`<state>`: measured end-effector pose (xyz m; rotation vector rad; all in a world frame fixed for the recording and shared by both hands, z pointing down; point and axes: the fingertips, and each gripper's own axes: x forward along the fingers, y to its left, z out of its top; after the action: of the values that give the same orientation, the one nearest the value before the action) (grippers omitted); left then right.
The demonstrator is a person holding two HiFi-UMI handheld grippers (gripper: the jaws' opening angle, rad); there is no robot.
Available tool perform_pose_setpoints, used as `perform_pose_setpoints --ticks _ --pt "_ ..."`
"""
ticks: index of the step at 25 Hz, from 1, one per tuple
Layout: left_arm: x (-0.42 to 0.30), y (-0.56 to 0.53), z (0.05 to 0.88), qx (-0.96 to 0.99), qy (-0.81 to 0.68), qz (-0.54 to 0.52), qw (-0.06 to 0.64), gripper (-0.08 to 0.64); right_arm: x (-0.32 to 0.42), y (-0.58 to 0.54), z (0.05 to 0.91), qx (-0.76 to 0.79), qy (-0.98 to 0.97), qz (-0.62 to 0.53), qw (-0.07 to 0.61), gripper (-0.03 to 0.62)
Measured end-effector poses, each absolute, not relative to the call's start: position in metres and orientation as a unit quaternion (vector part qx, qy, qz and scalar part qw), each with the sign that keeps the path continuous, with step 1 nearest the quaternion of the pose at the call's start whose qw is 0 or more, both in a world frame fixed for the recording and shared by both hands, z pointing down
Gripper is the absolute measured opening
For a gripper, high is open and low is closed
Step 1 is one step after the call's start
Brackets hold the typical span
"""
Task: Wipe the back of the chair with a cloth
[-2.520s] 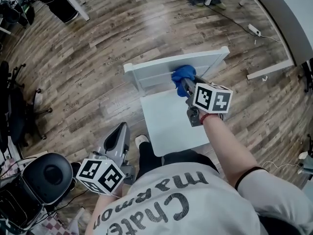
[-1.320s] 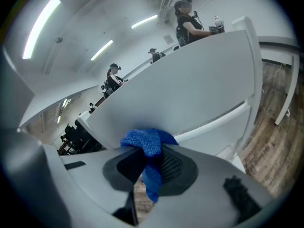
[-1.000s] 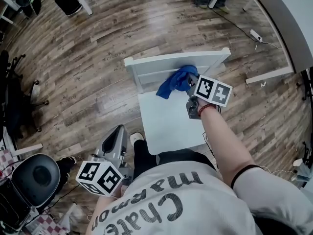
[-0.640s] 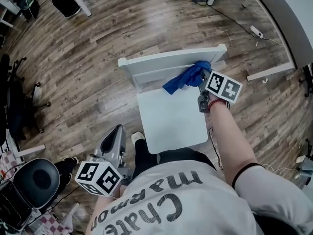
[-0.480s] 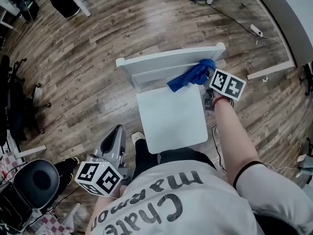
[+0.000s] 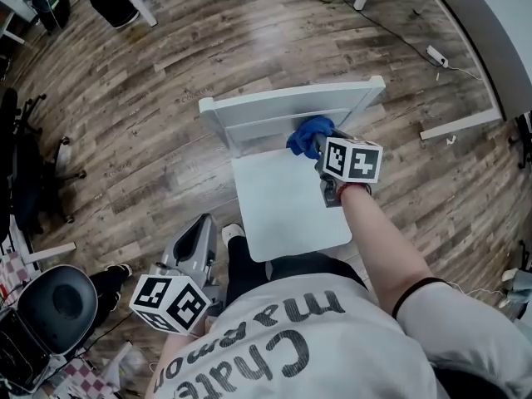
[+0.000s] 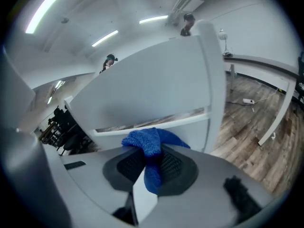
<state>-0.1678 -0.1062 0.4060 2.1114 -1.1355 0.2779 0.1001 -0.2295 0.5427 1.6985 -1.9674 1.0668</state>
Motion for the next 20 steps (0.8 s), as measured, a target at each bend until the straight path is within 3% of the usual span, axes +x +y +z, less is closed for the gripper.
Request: perform_pose_setpoints --ticks 7,13,20 --pt "-0.198 -0.093 0.416 0.791 -0.479 0.092 0.369 0.009 -0.02 -0.236 0.548 0.477 -0.782 0.321 0.242 0.069" --pt "-0.235 -0.083 0.413 0.758 -0.528 0.073 0.375 0.009 -0.097 -0.24 0.543 0.408 -0.821 0.324 0.235 0.069" --pt "-0.258 -0.076 0.414 0.742 -0.55 0.064 0.378 0.009 -0.112 -0.251 0.544 0.409 -0.827 0.296 0.248 0.069"
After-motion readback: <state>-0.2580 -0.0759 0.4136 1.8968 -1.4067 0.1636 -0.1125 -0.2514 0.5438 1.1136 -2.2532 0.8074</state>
